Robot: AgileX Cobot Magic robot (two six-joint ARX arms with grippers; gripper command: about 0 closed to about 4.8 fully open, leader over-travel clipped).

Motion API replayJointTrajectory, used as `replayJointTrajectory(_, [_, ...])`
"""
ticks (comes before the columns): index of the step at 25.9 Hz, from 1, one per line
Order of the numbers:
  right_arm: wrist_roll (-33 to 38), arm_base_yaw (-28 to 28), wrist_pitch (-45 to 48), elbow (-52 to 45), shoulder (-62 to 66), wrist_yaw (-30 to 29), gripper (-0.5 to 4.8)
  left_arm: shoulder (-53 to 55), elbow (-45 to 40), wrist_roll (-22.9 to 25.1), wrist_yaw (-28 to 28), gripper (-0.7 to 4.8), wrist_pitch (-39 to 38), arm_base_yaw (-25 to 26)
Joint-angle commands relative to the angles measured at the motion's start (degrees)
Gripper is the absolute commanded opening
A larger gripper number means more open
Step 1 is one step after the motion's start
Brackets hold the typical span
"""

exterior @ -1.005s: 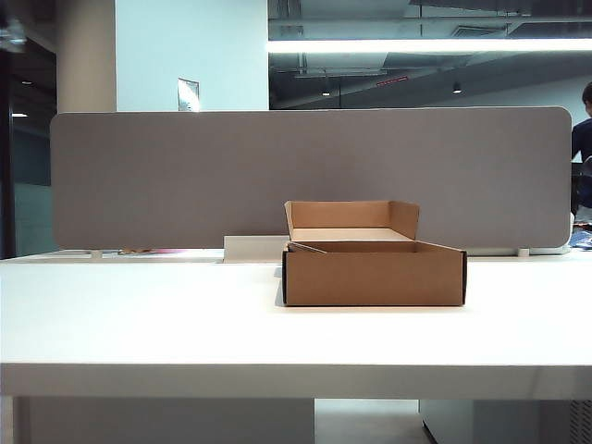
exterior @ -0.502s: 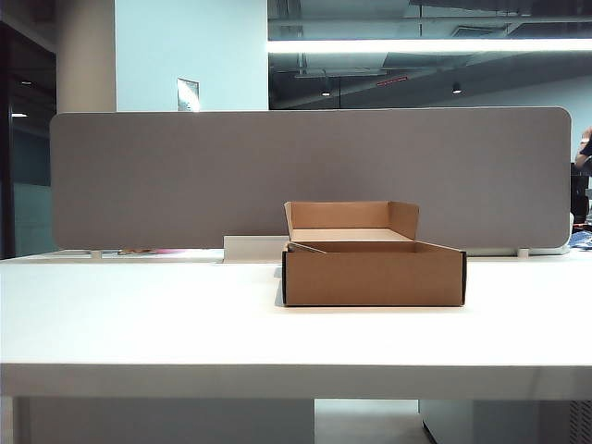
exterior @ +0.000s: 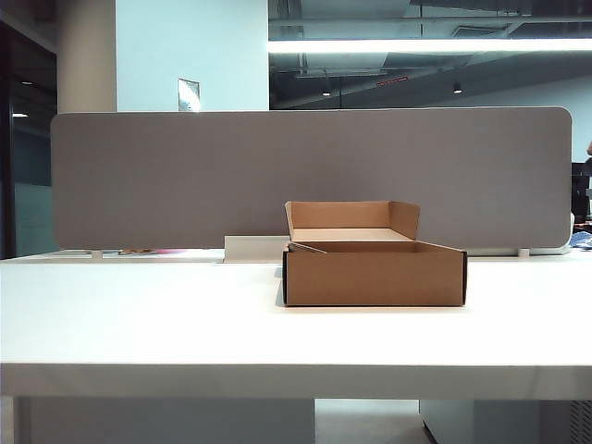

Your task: Pick up the lid and place it into the paper box.

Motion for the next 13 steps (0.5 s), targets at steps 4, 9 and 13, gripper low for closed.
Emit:
replayJointTrajectory(4, [-0.2,0.0,0.5,-0.3,-0.1,0.1,-0.05,-0.2,-3.3,-2.1,9.4,-0.05,3.0,11.4])
replayJointTrajectory(9, [-0.2,0.0,0.5,-0.3,-0.1,0.1,-0.05,-0.2,-5.3,-1.8,10.8,-0.05,5.1,16.8])
replayJointTrajectory(13, [-0.2,0.0,0.5,-0.3,-0.1,0.1,-0.05,-0.2,-7.0,0.8,14.3,-0.05,7.7,20.6])
